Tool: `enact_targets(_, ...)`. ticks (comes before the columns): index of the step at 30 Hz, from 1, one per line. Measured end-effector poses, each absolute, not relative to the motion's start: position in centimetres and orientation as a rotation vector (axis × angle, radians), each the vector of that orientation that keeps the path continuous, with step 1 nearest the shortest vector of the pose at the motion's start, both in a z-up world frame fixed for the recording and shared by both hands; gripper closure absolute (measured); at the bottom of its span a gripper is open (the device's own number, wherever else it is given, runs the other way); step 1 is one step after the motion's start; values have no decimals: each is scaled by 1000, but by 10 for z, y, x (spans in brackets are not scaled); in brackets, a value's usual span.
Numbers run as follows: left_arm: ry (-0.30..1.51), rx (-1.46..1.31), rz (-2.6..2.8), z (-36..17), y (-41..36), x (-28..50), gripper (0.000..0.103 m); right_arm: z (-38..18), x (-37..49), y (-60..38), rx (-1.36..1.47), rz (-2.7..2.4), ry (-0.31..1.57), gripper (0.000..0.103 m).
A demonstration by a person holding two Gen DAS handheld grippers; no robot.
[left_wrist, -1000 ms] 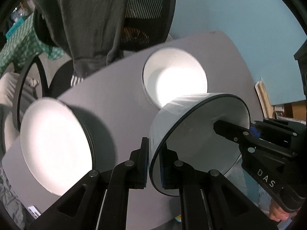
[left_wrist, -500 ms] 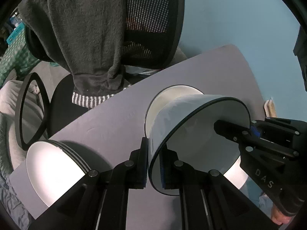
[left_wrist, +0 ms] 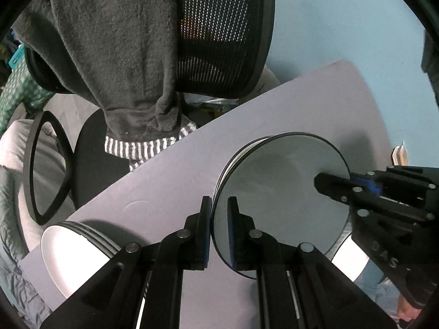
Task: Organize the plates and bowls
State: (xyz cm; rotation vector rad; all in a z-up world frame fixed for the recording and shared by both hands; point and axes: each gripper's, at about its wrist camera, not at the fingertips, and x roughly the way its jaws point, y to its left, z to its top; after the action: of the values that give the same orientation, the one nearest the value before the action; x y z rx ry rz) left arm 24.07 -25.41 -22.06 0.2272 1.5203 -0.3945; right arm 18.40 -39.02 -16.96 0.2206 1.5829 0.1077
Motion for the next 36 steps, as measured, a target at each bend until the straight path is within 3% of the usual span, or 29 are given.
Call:
enact_targets(9,1535,223,-395,-227,-250,235,92,-168,184,-395,227,89,1594,92)
enact_targets(15,1504,228,-382,-218,-246,233,86,-164,181,-391,183,82,1581,92)
enact_targets(19,1456,247,-361,-204,-242,230,76,-155,178,-386,131,56,1538,73)
enact_targets(21,1428,252,-349,-196,-239,227,71,-148,176,-384,99,41,1514,72)
enact_targets(29,1334,237,-314,-155,-221,211,55,-108,164,-375,25,6,1404,44)
enact_targets(36,1274,208,-300,-122,-203,189,47,-75,150,-371,35,-21,1341,38)
